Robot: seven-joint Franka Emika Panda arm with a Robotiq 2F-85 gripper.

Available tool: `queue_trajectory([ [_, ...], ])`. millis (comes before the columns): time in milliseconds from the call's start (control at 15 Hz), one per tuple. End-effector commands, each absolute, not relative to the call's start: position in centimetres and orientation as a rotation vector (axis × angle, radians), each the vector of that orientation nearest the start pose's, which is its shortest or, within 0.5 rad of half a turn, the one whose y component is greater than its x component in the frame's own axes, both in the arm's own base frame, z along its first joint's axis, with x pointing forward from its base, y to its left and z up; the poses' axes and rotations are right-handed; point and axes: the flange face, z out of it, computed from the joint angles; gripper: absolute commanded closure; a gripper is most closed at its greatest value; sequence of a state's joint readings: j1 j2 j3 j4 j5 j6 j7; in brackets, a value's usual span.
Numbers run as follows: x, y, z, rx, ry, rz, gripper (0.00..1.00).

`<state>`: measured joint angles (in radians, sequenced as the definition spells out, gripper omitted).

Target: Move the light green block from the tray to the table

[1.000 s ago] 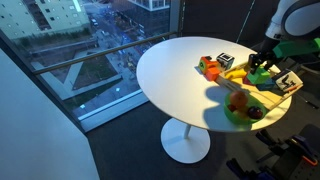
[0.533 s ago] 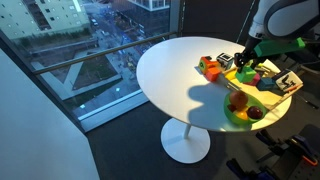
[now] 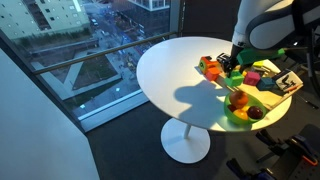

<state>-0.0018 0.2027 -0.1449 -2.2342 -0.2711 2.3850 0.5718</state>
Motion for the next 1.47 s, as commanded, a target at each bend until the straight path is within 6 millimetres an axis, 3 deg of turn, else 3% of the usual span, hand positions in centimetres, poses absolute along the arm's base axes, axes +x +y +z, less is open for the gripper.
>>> queue_trajectory([
  [0, 54.0, -7.6, 27.6, -3.298, 0.856, 0.04, 0.19],
  [200, 53.8, -7.9, 27.3, -3.32, 0.839, 0.057, 0.01],
  [867, 50.9, -12.3, 29.1, -3.297, 0.759, 0.24, 0.0],
  [1400, 48.1, -14.6, 34.8, -3.193, 0.516, 0.384, 0.0],
])
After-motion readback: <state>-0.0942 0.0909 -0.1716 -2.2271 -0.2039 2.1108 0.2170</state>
